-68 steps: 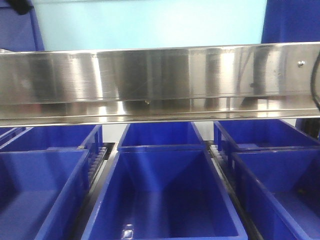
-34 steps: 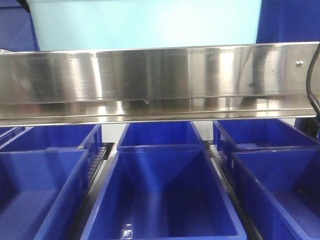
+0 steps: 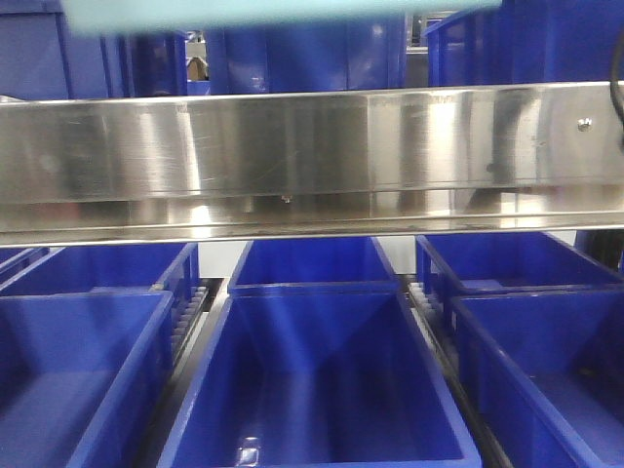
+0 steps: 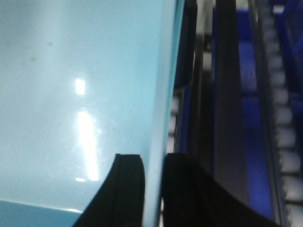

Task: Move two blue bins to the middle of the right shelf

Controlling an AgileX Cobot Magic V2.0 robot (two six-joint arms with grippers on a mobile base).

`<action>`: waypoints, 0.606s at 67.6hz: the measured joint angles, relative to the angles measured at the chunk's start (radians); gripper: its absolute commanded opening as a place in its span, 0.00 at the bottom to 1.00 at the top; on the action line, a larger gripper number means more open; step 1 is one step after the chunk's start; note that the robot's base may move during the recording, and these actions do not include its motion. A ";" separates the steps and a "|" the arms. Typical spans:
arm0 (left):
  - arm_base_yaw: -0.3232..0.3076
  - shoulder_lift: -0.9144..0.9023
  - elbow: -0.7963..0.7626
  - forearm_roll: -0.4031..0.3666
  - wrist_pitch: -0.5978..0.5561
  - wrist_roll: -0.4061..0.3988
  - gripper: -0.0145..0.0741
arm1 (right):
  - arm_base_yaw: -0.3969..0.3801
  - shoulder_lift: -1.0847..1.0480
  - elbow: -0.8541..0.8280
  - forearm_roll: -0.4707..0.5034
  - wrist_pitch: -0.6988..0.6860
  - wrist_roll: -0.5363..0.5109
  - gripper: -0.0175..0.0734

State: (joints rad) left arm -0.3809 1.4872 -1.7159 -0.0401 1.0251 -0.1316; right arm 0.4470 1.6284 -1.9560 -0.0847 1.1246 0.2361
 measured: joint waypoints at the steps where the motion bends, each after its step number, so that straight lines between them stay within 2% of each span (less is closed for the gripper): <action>1: 0.000 -0.006 0.000 0.000 -0.010 -0.002 0.04 | 0.000 -0.003 -0.009 0.000 -0.001 0.000 0.02; 19: 0.000 -0.091 0.000 -0.002 -0.175 -0.002 0.04 | 0.002 -0.014 -0.137 0.000 -0.012 -0.004 0.02; 41: 0.000 -0.098 0.000 -0.004 -0.185 -0.002 0.04 | 0.003 -0.015 -0.147 0.000 -0.005 -0.005 0.02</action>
State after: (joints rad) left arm -0.3809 1.3895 -1.7159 -0.0439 0.8398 -0.1336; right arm 0.4503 1.6130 -2.1026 -0.0845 1.1200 0.2308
